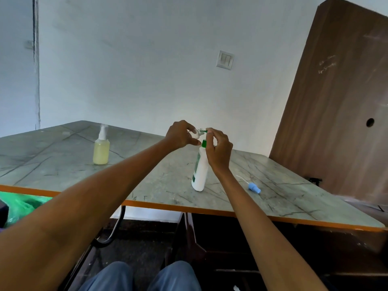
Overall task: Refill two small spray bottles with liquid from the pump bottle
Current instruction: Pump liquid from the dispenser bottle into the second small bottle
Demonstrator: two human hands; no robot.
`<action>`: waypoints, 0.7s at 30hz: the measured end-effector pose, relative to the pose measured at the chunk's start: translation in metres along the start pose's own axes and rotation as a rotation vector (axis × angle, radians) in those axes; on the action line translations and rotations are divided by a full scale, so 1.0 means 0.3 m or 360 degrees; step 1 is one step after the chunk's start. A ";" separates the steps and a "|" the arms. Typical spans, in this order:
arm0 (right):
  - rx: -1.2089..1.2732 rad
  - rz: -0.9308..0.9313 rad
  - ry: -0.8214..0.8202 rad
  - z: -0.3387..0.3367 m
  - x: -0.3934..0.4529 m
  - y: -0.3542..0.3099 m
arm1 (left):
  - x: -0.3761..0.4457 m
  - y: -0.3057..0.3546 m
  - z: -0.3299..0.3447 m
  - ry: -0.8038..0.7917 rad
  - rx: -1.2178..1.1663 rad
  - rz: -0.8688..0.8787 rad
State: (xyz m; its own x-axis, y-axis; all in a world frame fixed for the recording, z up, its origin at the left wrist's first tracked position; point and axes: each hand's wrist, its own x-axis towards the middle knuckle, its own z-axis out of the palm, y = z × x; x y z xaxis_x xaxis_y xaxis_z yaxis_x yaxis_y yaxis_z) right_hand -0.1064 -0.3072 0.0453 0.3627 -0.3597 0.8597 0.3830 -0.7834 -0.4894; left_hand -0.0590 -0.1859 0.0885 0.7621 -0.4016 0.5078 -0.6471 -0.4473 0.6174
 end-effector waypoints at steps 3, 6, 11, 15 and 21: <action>-0.0018 0.0002 -0.0003 -0.006 -0.005 0.010 | -0.002 0.006 0.010 0.0001 -0.0020 0.0002; 0.0005 0.0001 0.0054 0.018 -0.029 0.025 | -0.014 -0.001 0.023 0.0022 -0.0074 0.0000; 0.0012 -0.0014 0.0080 0.030 -0.035 0.022 | -0.017 -0.018 0.018 0.0001 -0.0096 -0.0025; -0.0022 0.0042 -0.0006 0.001 -0.005 0.018 | 0.004 0.000 0.014 -0.0008 -0.0081 -0.0003; -0.0033 0.0007 -0.0075 -0.008 0.001 0.013 | 0.008 -0.004 0.014 -0.0048 -0.0082 0.0002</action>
State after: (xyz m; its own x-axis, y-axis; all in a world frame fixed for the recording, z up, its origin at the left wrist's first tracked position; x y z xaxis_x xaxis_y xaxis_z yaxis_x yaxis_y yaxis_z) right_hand -0.1068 -0.3114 0.0440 0.4042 -0.3393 0.8494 0.3639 -0.7924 -0.4896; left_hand -0.0565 -0.1897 0.0866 0.7599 -0.4264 0.4906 -0.6454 -0.4057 0.6472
